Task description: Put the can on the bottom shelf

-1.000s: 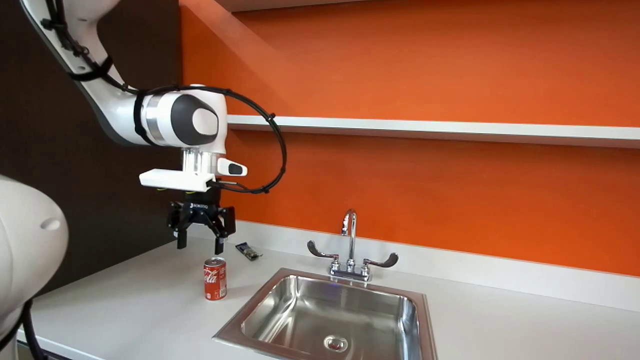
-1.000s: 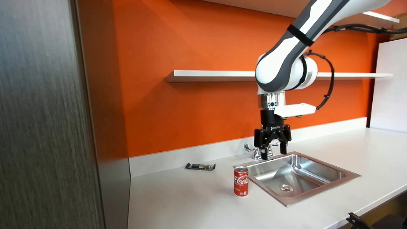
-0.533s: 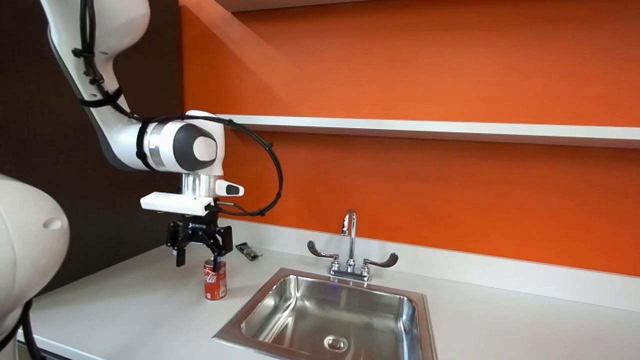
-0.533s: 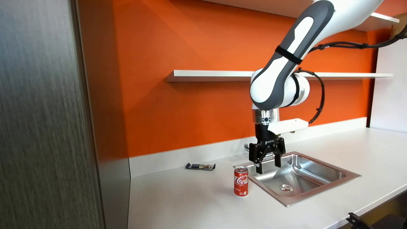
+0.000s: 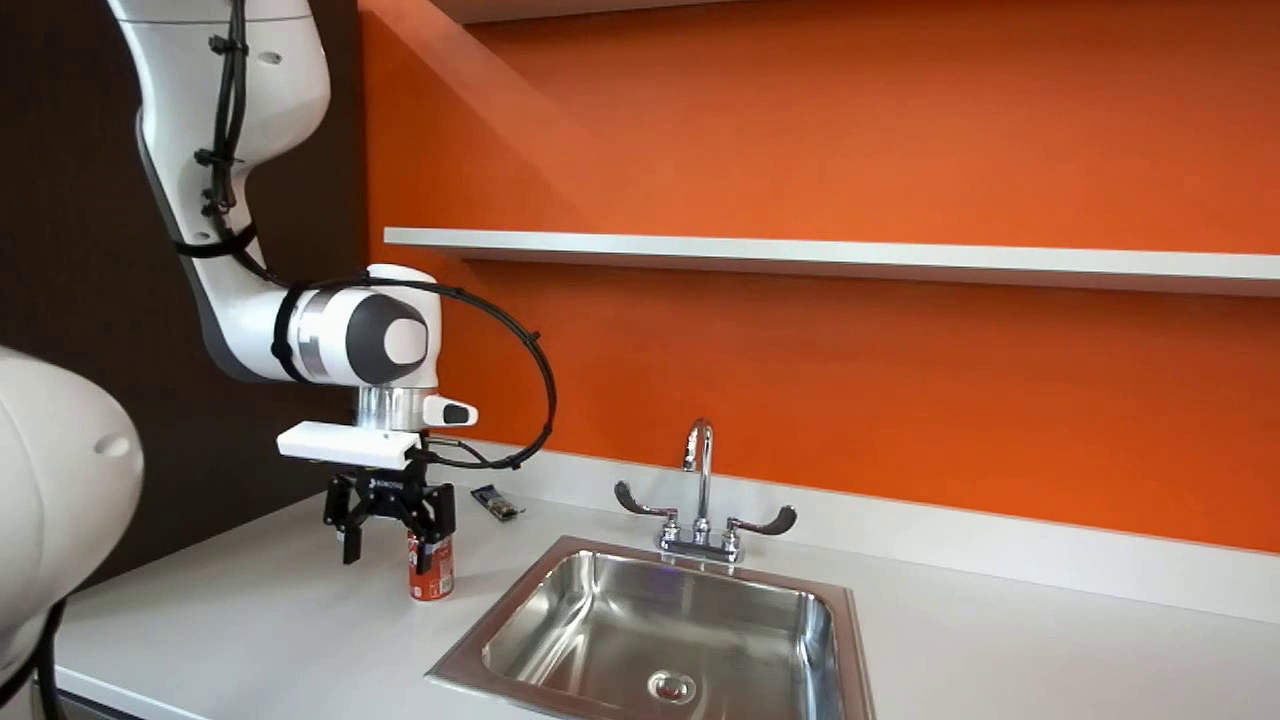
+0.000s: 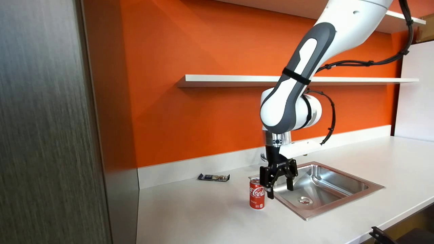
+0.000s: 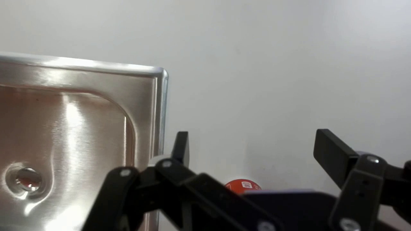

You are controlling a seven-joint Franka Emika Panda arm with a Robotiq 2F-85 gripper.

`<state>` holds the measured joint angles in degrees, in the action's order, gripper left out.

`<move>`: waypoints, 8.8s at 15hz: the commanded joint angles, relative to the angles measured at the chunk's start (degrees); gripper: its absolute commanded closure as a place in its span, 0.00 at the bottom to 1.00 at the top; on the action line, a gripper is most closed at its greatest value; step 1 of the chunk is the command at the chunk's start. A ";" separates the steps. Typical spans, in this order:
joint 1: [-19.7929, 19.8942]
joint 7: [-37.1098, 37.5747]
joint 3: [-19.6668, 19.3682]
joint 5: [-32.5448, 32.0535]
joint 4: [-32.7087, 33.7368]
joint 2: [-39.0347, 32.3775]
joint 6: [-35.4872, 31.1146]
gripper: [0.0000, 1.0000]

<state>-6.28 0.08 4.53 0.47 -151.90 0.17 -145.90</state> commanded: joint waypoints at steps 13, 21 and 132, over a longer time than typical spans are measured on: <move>-0.02 -0.01 1.27 4.55 3.74 -5.80 -3.82 0.00; 0.15 -0.48 1.60 7.45 3.13 -6.39 -9.89 0.00; 3.50 16.37 4.98 -2.70 51.76 15.64 22.64 0.61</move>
<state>-4.56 13.33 8.48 0.25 -105.48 20.04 -123.01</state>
